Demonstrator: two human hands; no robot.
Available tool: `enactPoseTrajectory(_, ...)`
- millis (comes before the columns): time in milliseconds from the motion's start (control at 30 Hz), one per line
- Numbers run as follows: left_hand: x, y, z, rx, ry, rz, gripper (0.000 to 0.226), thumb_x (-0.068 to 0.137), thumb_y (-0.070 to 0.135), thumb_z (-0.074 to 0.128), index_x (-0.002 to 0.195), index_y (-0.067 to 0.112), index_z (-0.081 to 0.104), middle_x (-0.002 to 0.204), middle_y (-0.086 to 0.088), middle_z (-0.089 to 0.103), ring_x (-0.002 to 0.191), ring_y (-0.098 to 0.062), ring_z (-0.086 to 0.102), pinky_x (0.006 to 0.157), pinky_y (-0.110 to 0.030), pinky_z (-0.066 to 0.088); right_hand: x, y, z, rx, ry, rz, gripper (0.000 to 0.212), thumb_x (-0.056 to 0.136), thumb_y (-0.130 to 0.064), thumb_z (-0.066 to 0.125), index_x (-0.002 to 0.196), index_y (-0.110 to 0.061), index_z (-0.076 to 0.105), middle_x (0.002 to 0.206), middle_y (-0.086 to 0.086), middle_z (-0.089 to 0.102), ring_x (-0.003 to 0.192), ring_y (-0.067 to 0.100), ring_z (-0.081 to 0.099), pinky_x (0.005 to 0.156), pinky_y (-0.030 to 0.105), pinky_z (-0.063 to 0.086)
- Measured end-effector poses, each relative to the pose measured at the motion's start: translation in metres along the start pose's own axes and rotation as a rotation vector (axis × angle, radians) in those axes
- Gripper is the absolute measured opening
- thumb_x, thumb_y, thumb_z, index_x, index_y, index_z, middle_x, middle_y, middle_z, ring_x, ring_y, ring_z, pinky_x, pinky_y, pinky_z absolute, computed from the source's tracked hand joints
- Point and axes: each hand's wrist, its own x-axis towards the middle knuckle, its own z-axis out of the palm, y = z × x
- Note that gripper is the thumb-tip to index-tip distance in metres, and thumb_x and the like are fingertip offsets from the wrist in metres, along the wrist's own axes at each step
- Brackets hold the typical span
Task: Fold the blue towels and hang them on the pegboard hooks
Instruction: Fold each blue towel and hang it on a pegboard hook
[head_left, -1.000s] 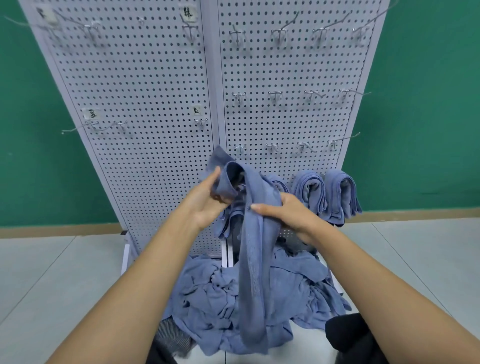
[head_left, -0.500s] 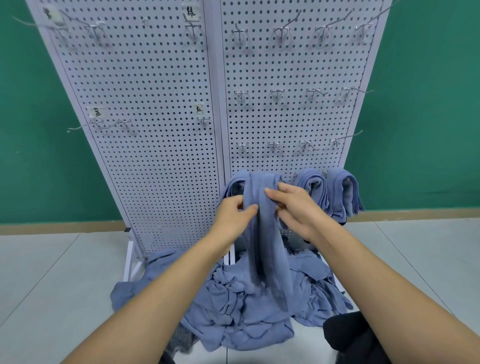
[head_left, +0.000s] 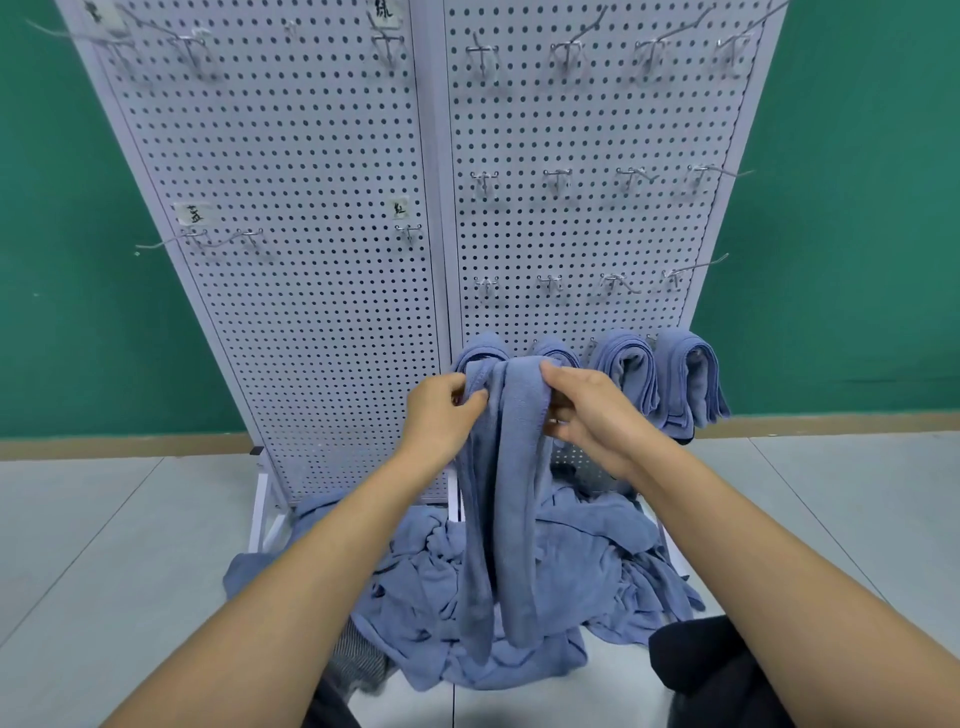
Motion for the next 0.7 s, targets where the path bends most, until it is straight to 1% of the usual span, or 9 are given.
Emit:
enactPoseTrajectory(67,0.000,-0.001,0.000,0.051,0.005,-0.004,0.024,0.091,0.008,0.049,0.068,0.000,0.048,0.063,-0.008,0.044,0.059,-0.016,0.033,0.054,-0.028,0.026,-0.001,0.001,0.001,0.021,-0.043,-0.001,0.025,0.100,-0.023,0.046,0.103,-0.004,0.061,0.095,0.016,0.055,0.087,0.026,0.048,0.078,0.033,0.048)
enactPoseTrajectory(167,0.004,-0.003,-0.005,-0.022,0.040,-0.099,0.018,0.092,0.004,0.035,0.087,0.009,0.052,0.080,0.001,0.051,0.069,-0.014,0.042,0.059,-0.026,0.033,-0.001,-0.001,-0.002,-0.007,-0.064,-0.017,0.024,0.101,-0.019,0.045,0.096,-0.002,0.062,0.089,0.012,0.061,0.085,0.022,0.055,0.079,0.030,0.052)
enactPoseTrajectory(267,0.009,-0.008,-0.015,0.047,0.099,-0.109,0.027,0.094,0.001,0.034,0.069,0.012,0.038,0.065,0.003,0.038,0.058,-0.015,0.031,0.043,-0.017,0.026,0.005,-0.002,-0.015,-0.171,0.030,-0.035,0.041,0.098,-0.029,0.048,0.090,0.011,0.057,0.079,0.017,0.058,0.080,0.023,0.053,0.089,0.044,0.055)
enactPoseTrajectory(333,0.012,-0.013,-0.023,0.133,0.120,-0.098,0.037,0.095,0.001,0.036,0.060,0.012,0.033,0.059,0.004,0.034,0.058,-0.021,0.033,0.044,-0.022,0.029,0.009,0.000,-0.025,-0.379,0.068,-0.045,0.047,0.097,-0.032,0.048,0.089,0.014,0.051,0.077,0.023,0.047,0.080,0.022,0.044,0.087,0.050,0.054)
enactPoseTrajectory(400,0.015,-0.023,-0.029,0.250,0.105,-0.068,0.036,0.097,0.004,0.038,0.063,0.005,0.050,0.062,-0.006,0.042,0.070,-0.029,0.040,0.053,-0.028,0.022,0.010,0.004,-0.035,-0.510,0.115,-0.020,0.037,0.101,-0.028,0.042,0.081,0.003,0.049,0.077,0.016,0.039,0.074,0.023,0.041,0.077,0.043,0.059)
enactPoseTrajectory(433,0.016,-0.028,-0.032,0.299,0.087,-0.068,0.035,0.098,0.005,0.037,0.073,0.001,0.061,0.068,-0.014,0.049,0.073,-0.028,0.041,0.058,-0.028,0.022,0.011,0.005,-0.039,-0.526,0.141,-0.008,0.036,0.101,-0.028,0.040,0.081,0.001,0.050,0.077,0.014,0.041,0.071,0.023,0.044,0.070,0.037,0.060)
enactPoseTrajectory(533,0.019,-0.043,-0.042,0.330,0.026,-0.164,0.036,0.100,0.011,0.032,0.090,0.019,0.066,0.067,-0.015,0.051,0.072,-0.027,0.042,0.063,-0.030,0.030,0.010,0.004,-0.049,-0.398,0.205,0.052,0.031,0.102,-0.027,0.037,0.087,-0.009,0.057,0.072,0.010,0.054,0.066,0.023,0.058,0.061,0.030,0.056)
enactPoseTrajectory(567,0.021,-0.049,-0.046,0.279,0.017,-0.207,0.033,0.099,0.012,0.034,0.089,0.021,0.064,0.064,-0.012,0.048,0.070,-0.027,0.043,0.063,-0.030,0.034,0.012,0.003,-0.053,-0.327,0.244,0.073,0.028,0.101,-0.027,0.038,0.088,-0.011,0.056,0.070,0.007,0.054,0.065,0.022,0.057,0.063,0.032,0.057)
enactPoseTrajectory(700,0.023,-0.054,-0.067,-0.263,-0.051,-0.541,0.023,0.098,0.024,0.045,0.083,0.009,0.054,0.076,-0.013,0.058,0.066,-0.025,0.057,0.068,-0.034,0.051,0.017,-0.001,-0.064,-0.065,0.353,0.133,0.026,0.103,-0.027,0.038,0.086,-0.013,0.053,0.063,0.000,0.047,0.060,0.019,0.052,0.060,0.034,0.056)
